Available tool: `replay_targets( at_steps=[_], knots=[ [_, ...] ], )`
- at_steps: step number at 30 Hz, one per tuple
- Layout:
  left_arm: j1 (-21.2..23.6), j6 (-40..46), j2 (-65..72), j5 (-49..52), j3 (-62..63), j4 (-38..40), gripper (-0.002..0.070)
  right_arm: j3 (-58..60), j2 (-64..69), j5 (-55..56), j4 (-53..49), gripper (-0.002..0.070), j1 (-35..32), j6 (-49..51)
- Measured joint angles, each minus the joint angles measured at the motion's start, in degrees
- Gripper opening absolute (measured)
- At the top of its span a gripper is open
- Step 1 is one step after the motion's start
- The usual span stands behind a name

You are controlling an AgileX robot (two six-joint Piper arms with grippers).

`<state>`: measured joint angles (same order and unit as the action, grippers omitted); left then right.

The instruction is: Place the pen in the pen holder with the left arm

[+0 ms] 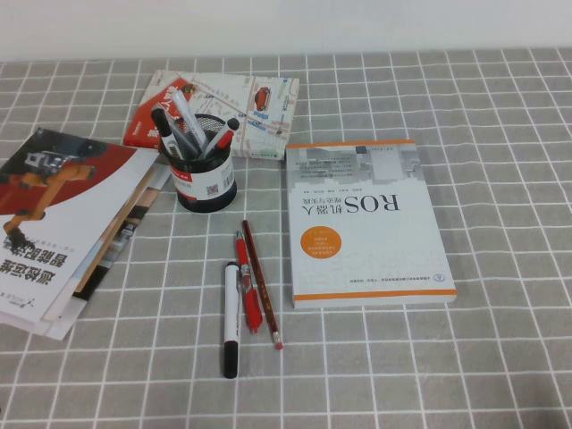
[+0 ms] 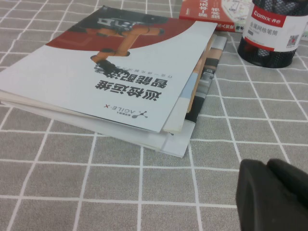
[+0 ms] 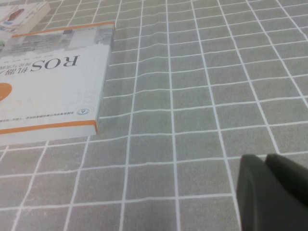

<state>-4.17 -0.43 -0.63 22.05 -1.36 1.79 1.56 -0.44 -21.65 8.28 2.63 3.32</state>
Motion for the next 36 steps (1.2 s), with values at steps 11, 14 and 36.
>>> replay_targets(
  at_steps=[11,14,36],
  knots=[
    [0.0,0.0,0.0,-0.3,0.0,0.0,-0.0002,0.0,0.0,0.0,0.0,-0.0015,0.0,0.0],
    [0.0,0.0,0.0,-0.6,0.0,0.0,-0.0002,0.0,0.0,0.0,0.0,-0.0015,0.0,0.0],
    [0.0,-11.4,0.0,-9.9,0.0,20.1,-0.0002,0.0,0.0,0.0,0.0,-0.0015,0.0,0.0]
  ],
)
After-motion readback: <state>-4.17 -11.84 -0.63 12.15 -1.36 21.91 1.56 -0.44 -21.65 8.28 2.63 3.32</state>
